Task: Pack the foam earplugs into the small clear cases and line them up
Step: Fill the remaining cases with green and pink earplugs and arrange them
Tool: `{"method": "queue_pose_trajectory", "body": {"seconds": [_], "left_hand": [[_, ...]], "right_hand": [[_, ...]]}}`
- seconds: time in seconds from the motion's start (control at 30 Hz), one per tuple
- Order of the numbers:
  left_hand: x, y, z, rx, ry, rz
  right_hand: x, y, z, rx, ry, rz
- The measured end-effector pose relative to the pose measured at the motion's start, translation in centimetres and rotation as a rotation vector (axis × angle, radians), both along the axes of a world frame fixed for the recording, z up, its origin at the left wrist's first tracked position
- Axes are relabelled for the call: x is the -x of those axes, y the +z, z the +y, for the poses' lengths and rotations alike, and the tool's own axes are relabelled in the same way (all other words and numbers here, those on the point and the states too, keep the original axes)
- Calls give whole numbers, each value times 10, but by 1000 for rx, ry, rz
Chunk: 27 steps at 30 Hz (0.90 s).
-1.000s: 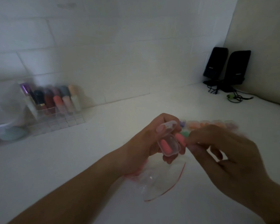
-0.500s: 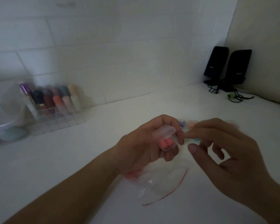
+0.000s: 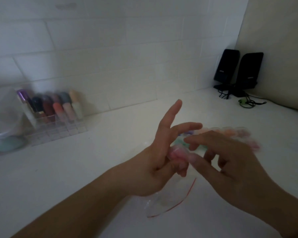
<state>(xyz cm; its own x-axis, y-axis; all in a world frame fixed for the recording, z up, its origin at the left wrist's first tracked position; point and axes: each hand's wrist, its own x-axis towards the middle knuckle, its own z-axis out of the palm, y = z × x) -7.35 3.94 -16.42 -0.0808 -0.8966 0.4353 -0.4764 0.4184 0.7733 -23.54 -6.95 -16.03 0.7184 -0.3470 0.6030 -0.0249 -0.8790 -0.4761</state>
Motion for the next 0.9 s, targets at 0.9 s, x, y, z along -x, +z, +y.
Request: {"method": "queue_pose_trajectory", "body": {"seconds": [0.9], "left_hand": [[-9,-2,-16,69,482,-412]], "right_hand": [[7,-4,-57,23,-499,578]]}}
